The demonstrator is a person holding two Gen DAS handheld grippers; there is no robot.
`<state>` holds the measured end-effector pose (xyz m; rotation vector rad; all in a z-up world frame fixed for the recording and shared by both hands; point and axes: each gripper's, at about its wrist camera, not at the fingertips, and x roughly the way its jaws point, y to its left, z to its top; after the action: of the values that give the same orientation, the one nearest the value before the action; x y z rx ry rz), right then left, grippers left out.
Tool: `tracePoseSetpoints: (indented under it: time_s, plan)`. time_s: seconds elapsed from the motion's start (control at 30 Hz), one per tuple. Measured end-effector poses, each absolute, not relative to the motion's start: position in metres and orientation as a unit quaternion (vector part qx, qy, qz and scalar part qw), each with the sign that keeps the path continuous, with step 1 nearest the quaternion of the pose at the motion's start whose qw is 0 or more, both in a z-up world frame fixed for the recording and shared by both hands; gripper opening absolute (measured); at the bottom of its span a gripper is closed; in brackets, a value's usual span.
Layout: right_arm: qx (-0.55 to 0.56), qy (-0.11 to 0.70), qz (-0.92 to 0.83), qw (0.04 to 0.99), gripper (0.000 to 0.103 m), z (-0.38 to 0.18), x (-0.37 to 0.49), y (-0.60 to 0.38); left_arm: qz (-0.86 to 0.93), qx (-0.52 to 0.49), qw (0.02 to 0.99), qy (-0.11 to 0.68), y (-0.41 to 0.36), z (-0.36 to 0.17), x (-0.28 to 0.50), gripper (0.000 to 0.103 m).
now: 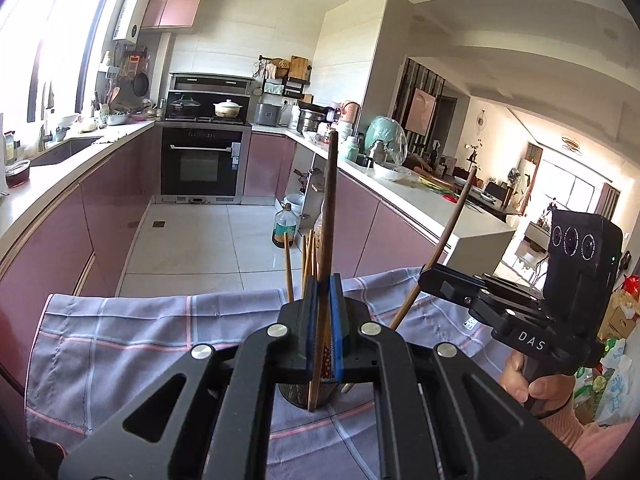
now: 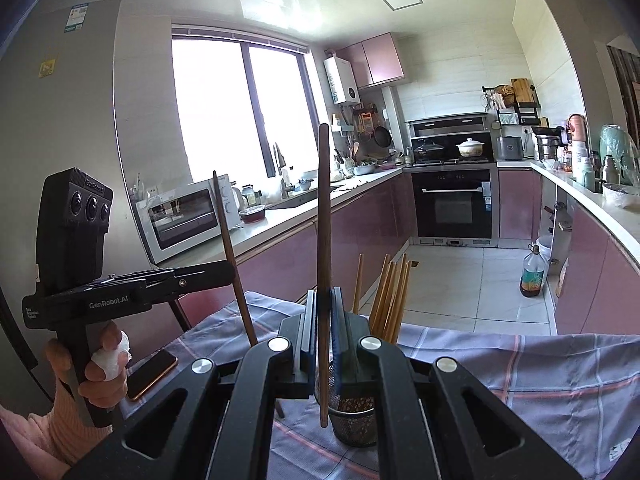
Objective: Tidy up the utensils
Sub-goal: 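Lower the chopstick into the mesh cup and open the right gripper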
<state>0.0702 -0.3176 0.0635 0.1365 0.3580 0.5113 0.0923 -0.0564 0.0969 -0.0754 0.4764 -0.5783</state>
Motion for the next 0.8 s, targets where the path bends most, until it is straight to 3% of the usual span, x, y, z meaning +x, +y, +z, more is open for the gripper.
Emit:
tracePoseSetpoints:
  time_s: [0.3, 0.8]
  plan:
    - [0.073, 0.163, 0.238, 0.955, 0.005, 0.073, 0.084, -0.325, -0.290, -0.025, 0.934, 0.208, -0.070, 0.120, 0.095, 0.005]
    - [0.069, 0.204, 0.225, 0.950, 0.005, 0.045, 0.111, -0.317, -0.293, -0.028, 0.921, 0.256, -0.093, 0.091, 0.126, 0.004]
